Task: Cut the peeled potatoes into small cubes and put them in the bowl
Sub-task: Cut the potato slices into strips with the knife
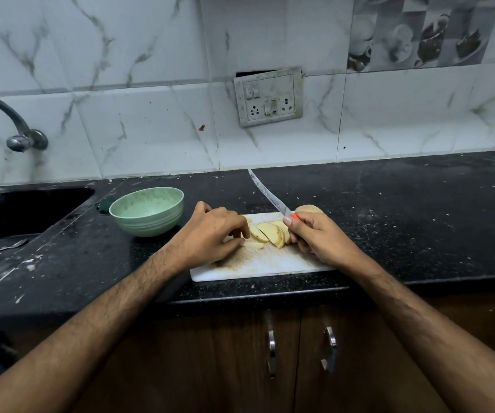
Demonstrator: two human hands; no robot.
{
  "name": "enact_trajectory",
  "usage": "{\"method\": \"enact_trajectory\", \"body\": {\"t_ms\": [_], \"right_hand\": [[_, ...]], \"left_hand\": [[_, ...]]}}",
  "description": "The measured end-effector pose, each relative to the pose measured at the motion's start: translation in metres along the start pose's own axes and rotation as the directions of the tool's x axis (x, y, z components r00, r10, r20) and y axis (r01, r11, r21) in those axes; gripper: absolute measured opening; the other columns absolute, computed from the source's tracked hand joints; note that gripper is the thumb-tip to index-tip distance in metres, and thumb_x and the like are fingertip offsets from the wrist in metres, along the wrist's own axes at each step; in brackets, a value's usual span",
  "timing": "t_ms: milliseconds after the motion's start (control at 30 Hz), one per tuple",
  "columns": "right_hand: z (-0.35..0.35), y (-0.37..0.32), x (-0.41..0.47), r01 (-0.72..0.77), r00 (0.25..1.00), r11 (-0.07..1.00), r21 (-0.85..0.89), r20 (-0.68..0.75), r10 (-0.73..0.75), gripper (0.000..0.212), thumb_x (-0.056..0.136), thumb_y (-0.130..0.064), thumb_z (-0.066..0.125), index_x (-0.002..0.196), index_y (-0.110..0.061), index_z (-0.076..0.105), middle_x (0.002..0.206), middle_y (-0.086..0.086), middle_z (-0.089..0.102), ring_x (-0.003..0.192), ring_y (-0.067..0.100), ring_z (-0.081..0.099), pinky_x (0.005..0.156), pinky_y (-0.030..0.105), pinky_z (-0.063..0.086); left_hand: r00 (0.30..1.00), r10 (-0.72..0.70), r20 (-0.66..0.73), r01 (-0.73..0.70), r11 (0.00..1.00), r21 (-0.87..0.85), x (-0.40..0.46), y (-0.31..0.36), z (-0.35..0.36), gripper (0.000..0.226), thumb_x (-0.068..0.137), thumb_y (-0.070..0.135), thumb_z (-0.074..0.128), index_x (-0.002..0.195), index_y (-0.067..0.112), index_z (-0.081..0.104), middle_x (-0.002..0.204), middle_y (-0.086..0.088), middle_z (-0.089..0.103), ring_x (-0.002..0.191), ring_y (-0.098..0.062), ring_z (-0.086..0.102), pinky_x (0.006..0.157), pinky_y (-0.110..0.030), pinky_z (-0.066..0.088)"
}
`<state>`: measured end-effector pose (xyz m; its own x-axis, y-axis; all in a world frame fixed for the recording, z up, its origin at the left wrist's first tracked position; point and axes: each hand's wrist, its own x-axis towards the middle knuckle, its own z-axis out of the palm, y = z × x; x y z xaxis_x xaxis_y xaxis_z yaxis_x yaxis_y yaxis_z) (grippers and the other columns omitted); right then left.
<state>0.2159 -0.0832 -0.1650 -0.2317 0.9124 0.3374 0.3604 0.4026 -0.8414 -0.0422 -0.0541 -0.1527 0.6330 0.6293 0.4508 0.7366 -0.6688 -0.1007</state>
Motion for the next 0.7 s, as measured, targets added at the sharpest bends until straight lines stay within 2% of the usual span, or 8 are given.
{"method": "enact_trajectory", "body": {"t_ms": [167, 267, 333, 400, 500, 600, 700], "right_hand": [[0.002, -0.006, -0.001, -0.008, 1.0, 0.999, -0.042, 0.012, 0.008, 0.04, 0.103, -0.035, 0.05, 0.073, -0.009, 0.055, 0.045, 0.002, 0.042, 0.038, 0.011, 0.035, 0.04, 0.018, 0.029], [-0.001, -0.01, 0.0, -0.049, 0.998, 0.998, -0.041, 0.036, 0.05, 0.041, 0.103, -0.036, 0.049, 0.071, -0.011, 0.054, 0.047, 0.001, 0.039, 0.039, 0.012, 0.034, 0.039, 0.017, 0.027], [-0.003, -0.017, 0.0, -0.097, 0.993, 0.989, -0.108, 0.061, 0.104, 0.042, 0.103, -0.038, 0.047, 0.071, -0.012, 0.055, 0.048, 0.0, 0.041, 0.04, 0.012, 0.035, 0.038, 0.019, 0.027], [-0.005, -0.027, -0.003, -0.131, 0.984, 0.957, -0.26, 0.082, 0.157, 0.043, 0.102, -0.041, 0.046, 0.07, -0.015, 0.058, 0.053, -0.001, 0.05, 0.043, 0.012, 0.043, 0.041, 0.021, 0.033], [-0.006, -0.046, -0.017, -0.107, 0.967, 0.83, -0.548, 0.135, 0.214, 0.041, 0.102, -0.042, 0.043, 0.077, -0.017, 0.065, 0.066, -0.001, 0.062, 0.06, 0.011, 0.056, 0.06, 0.03, 0.044], [-0.001, -0.063, -0.035, -0.062, 0.96, 0.626, -0.777, 0.126, 0.251, 0.04, 0.103, -0.047, 0.034, 0.089, -0.021, 0.061, 0.089, -0.002, 0.062, 0.084, 0.018, 0.058, 0.078, 0.038, 0.047], [0.005, -0.075, -0.05, -0.079, 0.953, 0.537, -0.84, 0.094, 0.287, 0.036, 0.103, -0.049, 0.031, 0.088, -0.025, 0.053, 0.091, -0.003, 0.052, 0.084, 0.023, 0.049, 0.076, 0.038, 0.041]], "left_hand": [[0.996, -0.049, 0.069, 0.053, 0.997, -0.058, -0.003, 0.003, 0.0, 0.011, 0.098, 0.037, 0.06, 0.109, 0.039, 0.063, 0.104, 0.023, 0.061, 0.101, 0.003, 0.056, 0.091, -0.038, 0.03], [0.996, -0.059, 0.067, 0.064, 0.996, -0.069, -0.004, 0.006, -0.001, 0.013, 0.098, 0.033, 0.061, 0.109, 0.039, 0.064, 0.1, 0.021, 0.061, 0.1, 0.003, 0.055, 0.091, -0.039, 0.031], [0.997, -0.054, 0.052, 0.059, 0.994, -0.089, -0.006, 0.008, -0.003, 0.016, 0.097, 0.031, 0.062, 0.111, 0.038, 0.065, 0.098, 0.021, 0.062, 0.099, 0.003, 0.054, 0.089, -0.038, 0.03], [0.998, -0.054, 0.024, 0.056, 0.99, -0.132, -0.011, 0.009, -0.003, 0.017, 0.097, 0.03, 0.063, 0.112, 0.037, 0.066, 0.096, 0.021, 0.063, 0.098, 0.003, 0.055, 0.087, -0.037, 0.029], [0.998, -0.053, 0.013, 0.055, 0.983, -0.177, -0.021, 0.009, -0.001, 0.014, 0.096, 0.031, 0.065, 0.108, 0.038, 0.068, 0.091, 0.019, 0.064, 0.094, 0.004, 0.058, 0.083, -0.037, 0.029], [0.998, -0.063, -0.006, 0.06, 0.973, -0.221, -0.028, 0.006, 0.002, 0.012, 0.095, 0.032, 0.068, 0.105, 0.039, 0.07, 0.089, 0.017, 0.063, 0.09, 0.005, 0.057, 0.077, -0.035, 0.025], [0.999, -0.048, -0.013, 0.045, 0.982, -0.181, -0.029, 0.006, 0.002, 0.013, 0.096, 0.036, 0.066, 0.107, 0.04, 0.071, 0.089, 0.016, 0.06, 0.093, 0.003, 0.053, 0.076, -0.033, 0.021]]}}
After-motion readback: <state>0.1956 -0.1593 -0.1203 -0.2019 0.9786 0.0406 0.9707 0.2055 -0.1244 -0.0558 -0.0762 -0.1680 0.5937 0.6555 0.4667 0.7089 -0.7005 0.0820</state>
